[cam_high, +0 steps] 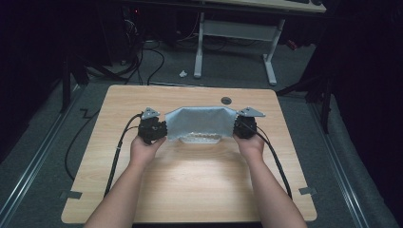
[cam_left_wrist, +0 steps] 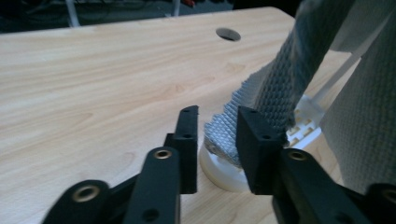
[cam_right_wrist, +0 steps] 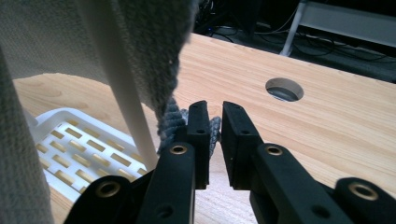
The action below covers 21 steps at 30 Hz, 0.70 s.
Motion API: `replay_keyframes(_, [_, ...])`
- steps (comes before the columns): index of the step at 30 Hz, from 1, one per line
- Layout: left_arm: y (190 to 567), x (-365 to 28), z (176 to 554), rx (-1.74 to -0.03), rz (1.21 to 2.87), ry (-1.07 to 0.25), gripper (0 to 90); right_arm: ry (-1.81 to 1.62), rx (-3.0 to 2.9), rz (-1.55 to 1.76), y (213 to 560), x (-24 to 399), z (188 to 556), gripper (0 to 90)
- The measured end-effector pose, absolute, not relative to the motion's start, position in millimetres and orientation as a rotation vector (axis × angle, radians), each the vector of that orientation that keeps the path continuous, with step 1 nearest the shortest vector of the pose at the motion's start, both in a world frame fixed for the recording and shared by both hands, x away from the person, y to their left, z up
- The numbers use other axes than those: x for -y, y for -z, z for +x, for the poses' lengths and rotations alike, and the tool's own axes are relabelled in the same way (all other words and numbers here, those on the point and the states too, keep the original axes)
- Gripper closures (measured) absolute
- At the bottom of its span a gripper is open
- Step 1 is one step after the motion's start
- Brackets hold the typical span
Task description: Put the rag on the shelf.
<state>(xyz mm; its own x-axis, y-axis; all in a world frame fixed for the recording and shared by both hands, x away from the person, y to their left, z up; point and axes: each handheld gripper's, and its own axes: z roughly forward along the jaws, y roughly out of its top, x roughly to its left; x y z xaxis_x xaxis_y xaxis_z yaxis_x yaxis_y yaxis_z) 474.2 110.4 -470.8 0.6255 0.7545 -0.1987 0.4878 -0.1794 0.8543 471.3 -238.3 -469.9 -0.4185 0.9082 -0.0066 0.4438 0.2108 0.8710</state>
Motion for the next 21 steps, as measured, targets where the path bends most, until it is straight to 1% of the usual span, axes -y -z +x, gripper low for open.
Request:
replay_keyframes(4, [469, -118, 472, -1.007, 1.808, -0.359, 63.4, -1.14, -1.945, 1.246, 466, 243, 470, 77.9])
replay_keyframes(7, [467, -122, 471, -1.012, 1.793, -0.383, 61.2, -1.154, -1.927, 1.243, 462, 246, 469, 73.8])
replay_keyframes(12, [465, -128, 470, -1.029, 1.787, -0.417, 57.3, -1.193, -1.897, 1.245, 454, 253, 468, 71.8])
replay_keyframes(21, [463, -132, 469, -1.037, 1.786, -0.44, 54.5, -1.182, -1.876, 1.239, 449, 261, 466, 67.1])
